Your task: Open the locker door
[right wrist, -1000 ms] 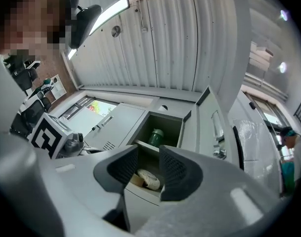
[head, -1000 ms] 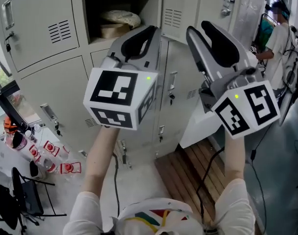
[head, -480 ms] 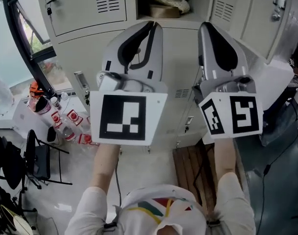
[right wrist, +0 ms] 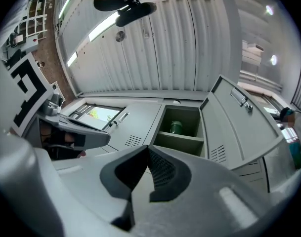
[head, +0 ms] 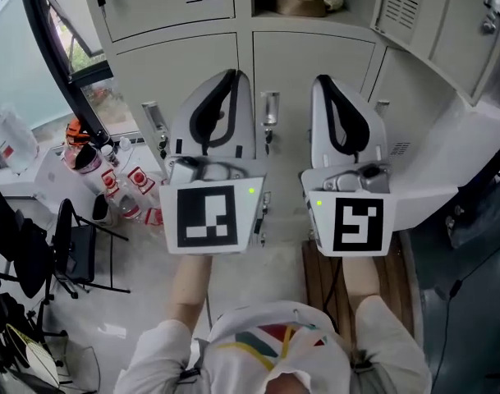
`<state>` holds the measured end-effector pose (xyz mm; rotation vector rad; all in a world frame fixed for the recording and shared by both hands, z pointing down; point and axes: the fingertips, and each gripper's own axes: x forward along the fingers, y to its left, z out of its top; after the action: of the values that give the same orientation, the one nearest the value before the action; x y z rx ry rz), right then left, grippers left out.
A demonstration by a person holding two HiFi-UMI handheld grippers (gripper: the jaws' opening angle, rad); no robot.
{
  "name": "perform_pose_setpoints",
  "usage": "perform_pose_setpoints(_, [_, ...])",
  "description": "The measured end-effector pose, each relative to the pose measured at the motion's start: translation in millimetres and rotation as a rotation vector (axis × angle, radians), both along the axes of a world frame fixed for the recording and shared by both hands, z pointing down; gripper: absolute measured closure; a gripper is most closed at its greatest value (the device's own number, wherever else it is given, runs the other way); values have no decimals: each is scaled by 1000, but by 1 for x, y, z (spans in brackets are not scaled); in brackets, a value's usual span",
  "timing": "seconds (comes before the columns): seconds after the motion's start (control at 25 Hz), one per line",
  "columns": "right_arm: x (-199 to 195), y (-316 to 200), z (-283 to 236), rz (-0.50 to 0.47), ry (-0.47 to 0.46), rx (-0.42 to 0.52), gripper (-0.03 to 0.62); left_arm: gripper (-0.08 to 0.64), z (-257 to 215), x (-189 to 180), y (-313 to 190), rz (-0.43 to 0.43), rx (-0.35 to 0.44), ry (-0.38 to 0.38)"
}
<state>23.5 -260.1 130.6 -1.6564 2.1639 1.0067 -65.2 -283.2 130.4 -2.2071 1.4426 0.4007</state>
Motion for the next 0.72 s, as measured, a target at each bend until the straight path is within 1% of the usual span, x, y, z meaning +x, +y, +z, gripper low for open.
perform_pose_setpoints(0.2, [-2, 2, 30, 15, 17, -57, 588, 537, 29, -1, 1, -27, -40, 7])
perform_pose_setpoints(0.4, [3, 3, 64, -5, 14, -125, 588, 537, 65, 1, 5, -38, -70, 7])
perform_pose_setpoints(0.56, [7, 9, 105, 9, -3, -179, 588, 537, 108, -3, 12, -52, -129, 34])
perform_pose_setpoints(0.72, [11, 14, 142, 5, -32, -258, 588, 537, 139, -6, 19, -59, -186, 55])
